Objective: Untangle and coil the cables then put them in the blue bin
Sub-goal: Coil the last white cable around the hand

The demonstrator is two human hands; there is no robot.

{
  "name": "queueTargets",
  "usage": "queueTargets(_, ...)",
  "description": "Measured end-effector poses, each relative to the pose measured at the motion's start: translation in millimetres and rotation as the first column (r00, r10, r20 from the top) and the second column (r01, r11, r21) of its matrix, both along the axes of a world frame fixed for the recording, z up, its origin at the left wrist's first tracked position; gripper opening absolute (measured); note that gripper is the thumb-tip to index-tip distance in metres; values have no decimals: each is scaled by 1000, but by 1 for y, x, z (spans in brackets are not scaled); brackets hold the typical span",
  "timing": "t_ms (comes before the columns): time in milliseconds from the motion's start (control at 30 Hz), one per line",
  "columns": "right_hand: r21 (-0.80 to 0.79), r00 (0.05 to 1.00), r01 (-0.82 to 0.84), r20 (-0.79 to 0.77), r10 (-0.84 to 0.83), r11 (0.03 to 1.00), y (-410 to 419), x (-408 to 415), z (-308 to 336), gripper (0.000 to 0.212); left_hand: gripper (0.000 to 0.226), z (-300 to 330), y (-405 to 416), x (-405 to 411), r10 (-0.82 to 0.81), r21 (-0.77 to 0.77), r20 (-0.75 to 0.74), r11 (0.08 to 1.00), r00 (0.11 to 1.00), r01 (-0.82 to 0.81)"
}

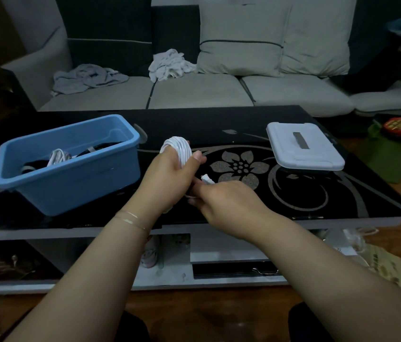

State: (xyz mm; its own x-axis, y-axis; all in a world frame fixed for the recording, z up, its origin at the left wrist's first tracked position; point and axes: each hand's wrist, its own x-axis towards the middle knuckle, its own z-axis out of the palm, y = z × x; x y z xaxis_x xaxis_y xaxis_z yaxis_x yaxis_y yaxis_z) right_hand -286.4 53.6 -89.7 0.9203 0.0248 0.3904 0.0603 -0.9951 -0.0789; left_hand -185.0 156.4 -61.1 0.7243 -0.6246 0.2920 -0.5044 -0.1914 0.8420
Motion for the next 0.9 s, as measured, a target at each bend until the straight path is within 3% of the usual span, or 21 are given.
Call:
queueTargets(133, 17, 998, 26, 59, -27, 1000, -1, -2, 3, 34, 33, -2, -3, 1, 12, 17, 57, 1000, 998, -13)
queueTargets(233, 55, 992, 65, 105, -71, 996, -4, -5, 11, 26, 23, 1, 0, -1, 38, -47, 45, 998, 998, -36)
queueTargets(367, 50, 996, 21, 86, -25, 999, -5, -9, 18, 24, 15, 4, 5, 2, -34, -247, -216, 969, 976, -21)
queueTargets(533, 28, 999, 31, 31, -32, 999, -7, -6, 12, 28, 5, 7, 8, 14, -38, -452, -531, 858, 846, -245)
queueTargets(633, 40, 993, 109, -51, -107, 993, -12, -6, 7, 29, 15, 8, 10, 21, -57, -470, -641, 818, 766, -332)
queueTargets(800, 127, 928, 371, -11, -373, 920, -28, -7, 13, 27, 14, 6, 13, 25, 63, -428, -567, 830, 821, -359)
queueTargets(900, 183, 879, 466, 15, -476, 866, -36, -10, 18, 26, 8, 8, 13, 23, -47, -498, -614, 797, 788, -341)
